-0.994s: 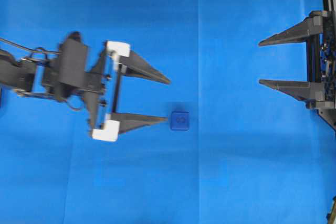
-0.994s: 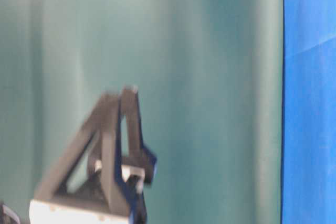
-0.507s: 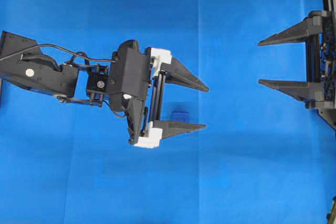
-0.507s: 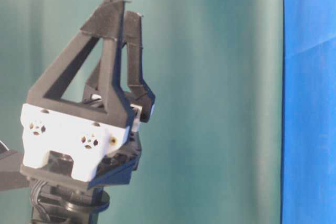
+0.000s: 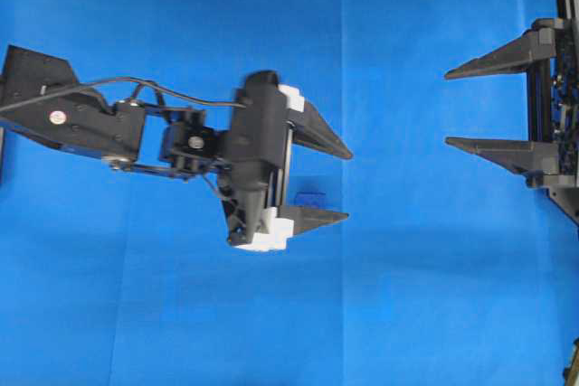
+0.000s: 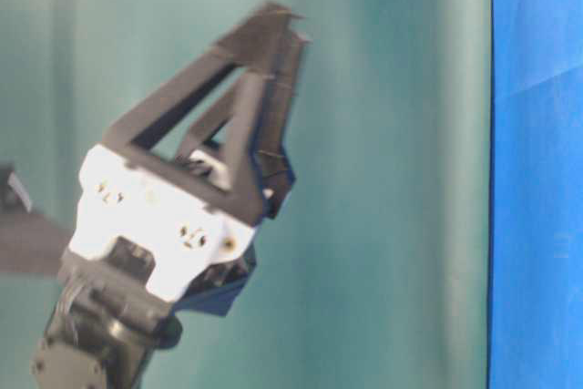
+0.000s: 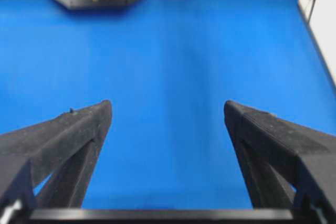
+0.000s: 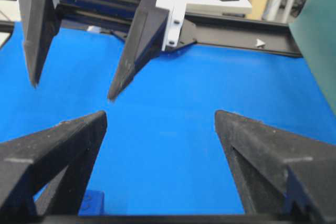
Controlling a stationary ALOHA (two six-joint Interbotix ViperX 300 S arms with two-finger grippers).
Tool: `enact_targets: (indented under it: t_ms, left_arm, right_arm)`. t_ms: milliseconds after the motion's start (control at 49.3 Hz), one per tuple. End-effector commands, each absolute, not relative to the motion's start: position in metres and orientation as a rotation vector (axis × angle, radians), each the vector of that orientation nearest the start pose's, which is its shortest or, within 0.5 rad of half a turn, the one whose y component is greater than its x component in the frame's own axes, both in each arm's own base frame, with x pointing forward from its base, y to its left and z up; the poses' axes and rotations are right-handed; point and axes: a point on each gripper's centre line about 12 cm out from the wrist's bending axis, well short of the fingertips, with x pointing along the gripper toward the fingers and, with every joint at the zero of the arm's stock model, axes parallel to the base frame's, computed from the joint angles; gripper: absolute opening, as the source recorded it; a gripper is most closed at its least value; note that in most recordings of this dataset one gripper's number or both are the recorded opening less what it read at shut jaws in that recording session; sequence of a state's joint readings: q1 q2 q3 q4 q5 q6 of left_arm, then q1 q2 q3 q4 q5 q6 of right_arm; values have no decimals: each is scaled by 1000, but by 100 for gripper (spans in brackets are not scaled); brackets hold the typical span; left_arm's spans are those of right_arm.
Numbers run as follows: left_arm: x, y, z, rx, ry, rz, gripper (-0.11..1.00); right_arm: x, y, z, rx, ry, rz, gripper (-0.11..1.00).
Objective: Handover the blue block to the right arm after grasping it with the left arm, then place it in the designated position.
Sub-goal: 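Lower the open left gripper over the blue cube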
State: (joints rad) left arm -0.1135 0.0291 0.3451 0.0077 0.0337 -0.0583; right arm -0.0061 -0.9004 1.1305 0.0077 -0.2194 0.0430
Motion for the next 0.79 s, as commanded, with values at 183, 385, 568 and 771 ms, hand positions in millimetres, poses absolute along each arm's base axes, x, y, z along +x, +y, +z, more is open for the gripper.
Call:
enact_targets:
  t_ms: [183, 385, 568, 771]
  left_arm:
    - [464, -52, 274, -5, 664, -89, 92]
    - [469, -51, 274, 18, 838, -79, 92]
    - [472, -48, 273, 20, 920, -67, 92]
    - [473, -48, 274, 22, 920, -66, 92]
  right_arm:
    - [215, -2, 303, 55, -20, -8, 97]
    - [216, -2, 303, 55, -16, -8, 97]
    - [216, -2, 303, 55, -11, -10, 97]
    - [216, -2, 304, 55, -12, -8, 97]
